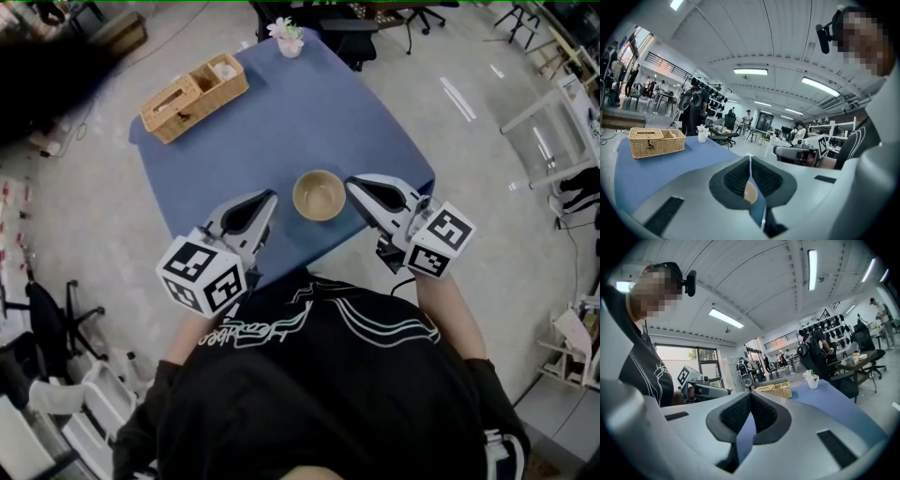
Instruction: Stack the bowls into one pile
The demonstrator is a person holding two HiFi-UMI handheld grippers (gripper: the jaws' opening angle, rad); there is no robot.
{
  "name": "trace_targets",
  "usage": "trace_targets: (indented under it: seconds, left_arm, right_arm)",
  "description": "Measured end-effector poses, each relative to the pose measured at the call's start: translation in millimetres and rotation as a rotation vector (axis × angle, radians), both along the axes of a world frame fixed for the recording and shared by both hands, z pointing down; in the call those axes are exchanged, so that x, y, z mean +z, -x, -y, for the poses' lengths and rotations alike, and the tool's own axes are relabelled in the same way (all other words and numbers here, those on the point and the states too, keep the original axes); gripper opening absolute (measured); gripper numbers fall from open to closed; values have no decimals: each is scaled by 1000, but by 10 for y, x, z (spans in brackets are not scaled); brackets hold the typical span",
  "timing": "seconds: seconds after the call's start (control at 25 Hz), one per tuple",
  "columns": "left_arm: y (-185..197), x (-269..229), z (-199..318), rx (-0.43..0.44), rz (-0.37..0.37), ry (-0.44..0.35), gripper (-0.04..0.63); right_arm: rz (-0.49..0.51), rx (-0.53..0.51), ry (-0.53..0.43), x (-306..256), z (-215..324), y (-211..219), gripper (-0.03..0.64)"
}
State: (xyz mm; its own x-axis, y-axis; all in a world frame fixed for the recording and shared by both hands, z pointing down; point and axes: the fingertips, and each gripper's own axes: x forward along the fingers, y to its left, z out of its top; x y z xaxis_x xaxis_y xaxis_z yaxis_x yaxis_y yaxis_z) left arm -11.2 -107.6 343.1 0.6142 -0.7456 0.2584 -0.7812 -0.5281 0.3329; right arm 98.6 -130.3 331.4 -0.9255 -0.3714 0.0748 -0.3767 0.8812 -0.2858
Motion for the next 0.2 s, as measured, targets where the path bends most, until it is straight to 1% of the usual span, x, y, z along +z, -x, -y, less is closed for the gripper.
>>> trace_targets:
  seconds: [0.2]
  left_arm:
    - [-13,68,24,6,-10,14,31]
  right_arm:
    - [-8,15,26,134,62,20,26]
